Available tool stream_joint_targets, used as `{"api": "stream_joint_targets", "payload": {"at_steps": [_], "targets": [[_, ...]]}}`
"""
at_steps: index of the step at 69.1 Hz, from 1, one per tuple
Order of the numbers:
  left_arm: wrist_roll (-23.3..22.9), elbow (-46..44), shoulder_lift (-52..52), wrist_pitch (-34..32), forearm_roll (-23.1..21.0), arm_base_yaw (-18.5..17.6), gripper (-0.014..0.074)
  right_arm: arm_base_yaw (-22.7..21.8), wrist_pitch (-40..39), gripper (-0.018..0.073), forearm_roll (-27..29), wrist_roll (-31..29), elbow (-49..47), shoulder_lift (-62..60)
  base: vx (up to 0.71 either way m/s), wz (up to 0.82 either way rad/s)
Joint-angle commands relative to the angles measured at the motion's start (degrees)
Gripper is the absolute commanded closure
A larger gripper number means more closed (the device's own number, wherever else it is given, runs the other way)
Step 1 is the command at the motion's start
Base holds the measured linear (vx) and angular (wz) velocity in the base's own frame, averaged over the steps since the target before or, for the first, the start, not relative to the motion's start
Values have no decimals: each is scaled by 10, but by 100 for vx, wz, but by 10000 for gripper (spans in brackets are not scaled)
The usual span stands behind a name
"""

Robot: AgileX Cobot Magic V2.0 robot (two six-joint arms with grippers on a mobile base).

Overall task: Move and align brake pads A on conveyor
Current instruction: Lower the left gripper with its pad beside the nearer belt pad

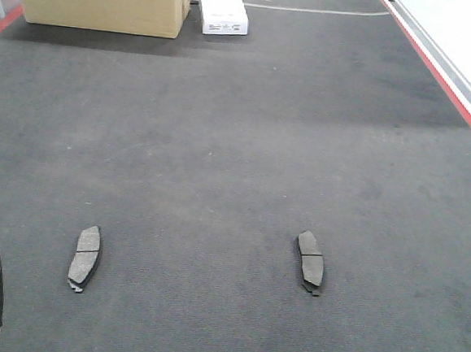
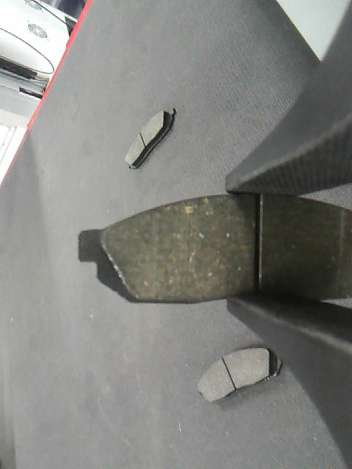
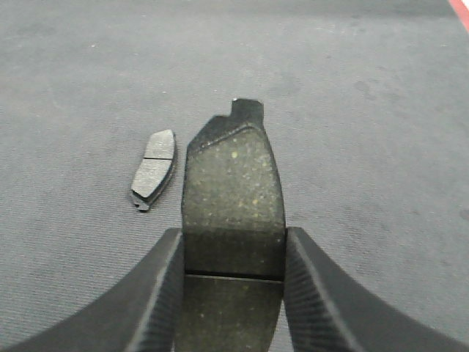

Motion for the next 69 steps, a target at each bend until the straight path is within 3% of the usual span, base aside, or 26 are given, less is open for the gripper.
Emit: {"api": "stream_joint_targets", "payload": {"at_steps": [1,69], "targets": [[-1,-19,4,-55,3,-3,467,-1,-51,560,4,-4,-17,3,0,7],[-1,-19,4,-55,3,-3,467,-1,-51,560,4,-4,-17,3,0,1]]}}
